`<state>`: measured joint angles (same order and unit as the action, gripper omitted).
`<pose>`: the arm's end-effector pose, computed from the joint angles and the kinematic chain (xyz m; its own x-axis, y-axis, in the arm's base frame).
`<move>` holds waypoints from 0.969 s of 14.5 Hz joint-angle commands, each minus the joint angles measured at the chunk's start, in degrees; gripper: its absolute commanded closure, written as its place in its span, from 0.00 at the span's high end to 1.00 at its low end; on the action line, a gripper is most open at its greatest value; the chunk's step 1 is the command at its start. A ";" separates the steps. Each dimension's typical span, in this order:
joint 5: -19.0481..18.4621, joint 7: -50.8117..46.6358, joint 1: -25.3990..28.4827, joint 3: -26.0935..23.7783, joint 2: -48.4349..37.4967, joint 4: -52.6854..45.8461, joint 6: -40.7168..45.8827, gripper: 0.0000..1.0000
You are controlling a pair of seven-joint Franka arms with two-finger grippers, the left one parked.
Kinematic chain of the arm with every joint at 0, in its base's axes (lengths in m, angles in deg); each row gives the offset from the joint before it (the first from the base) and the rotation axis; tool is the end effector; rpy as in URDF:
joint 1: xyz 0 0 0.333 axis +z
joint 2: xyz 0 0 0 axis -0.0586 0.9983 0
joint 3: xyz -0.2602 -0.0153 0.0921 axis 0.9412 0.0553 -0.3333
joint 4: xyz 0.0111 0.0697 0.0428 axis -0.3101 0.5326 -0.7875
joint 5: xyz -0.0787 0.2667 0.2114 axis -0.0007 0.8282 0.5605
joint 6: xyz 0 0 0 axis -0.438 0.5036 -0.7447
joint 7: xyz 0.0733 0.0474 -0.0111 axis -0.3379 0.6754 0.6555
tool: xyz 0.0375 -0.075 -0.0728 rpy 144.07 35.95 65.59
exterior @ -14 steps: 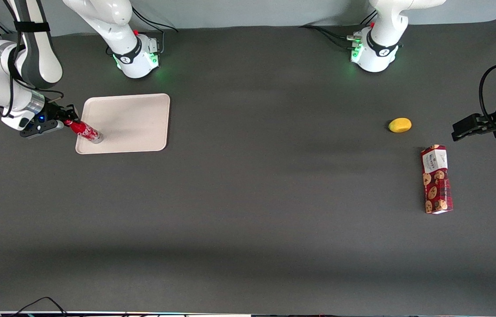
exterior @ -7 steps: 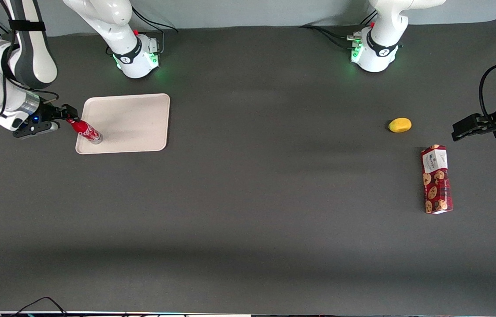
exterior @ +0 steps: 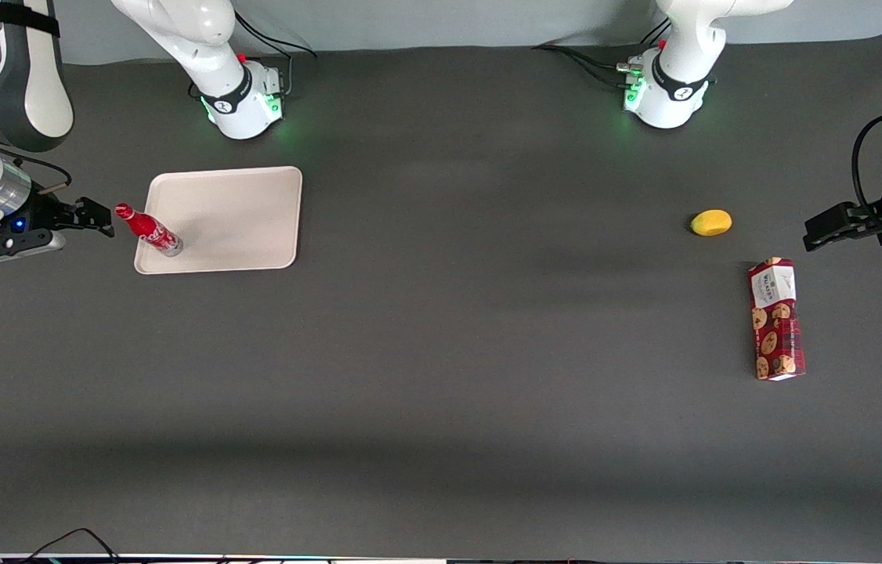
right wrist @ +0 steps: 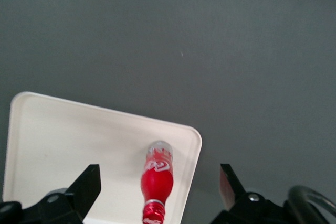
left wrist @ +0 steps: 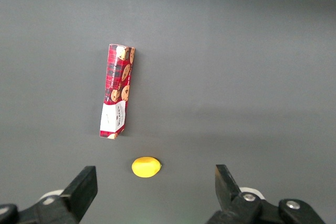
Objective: Place coke bottle on tray
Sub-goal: 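Raise the open right gripper away from the bottle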
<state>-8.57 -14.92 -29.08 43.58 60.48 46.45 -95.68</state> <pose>0.4475 -0.0994 0.4176 0.9700 0.2405 -0.0348 0.2418 -0.9696 0.0380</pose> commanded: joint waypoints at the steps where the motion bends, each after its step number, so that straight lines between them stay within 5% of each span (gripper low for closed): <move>1: 0.58 -1.66 0.32 -1.36 7.05 -16.10 9.48 1.00; 5: 0.14 -2.62 1.02 -4.26 14.09 -34.24 19.79 1.00; 9: -0.12 -9.01 6.10 -3.91 14.81 -39.19 22.08 1.00; 10: -0.12 -12.18 9.26 -2.43 14.63 -39.45 23.13 1.00; 13: 0.31 -13.61 24.28 14.51 13.05 -39.10 24.63 1.00; 14: 0.40 -13.61 25.10 15.33 12.78 -38.14 24.72 1.00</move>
<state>-8.52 -27.34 -8.32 53.58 73.76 8.33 -72.46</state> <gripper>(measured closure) 0.000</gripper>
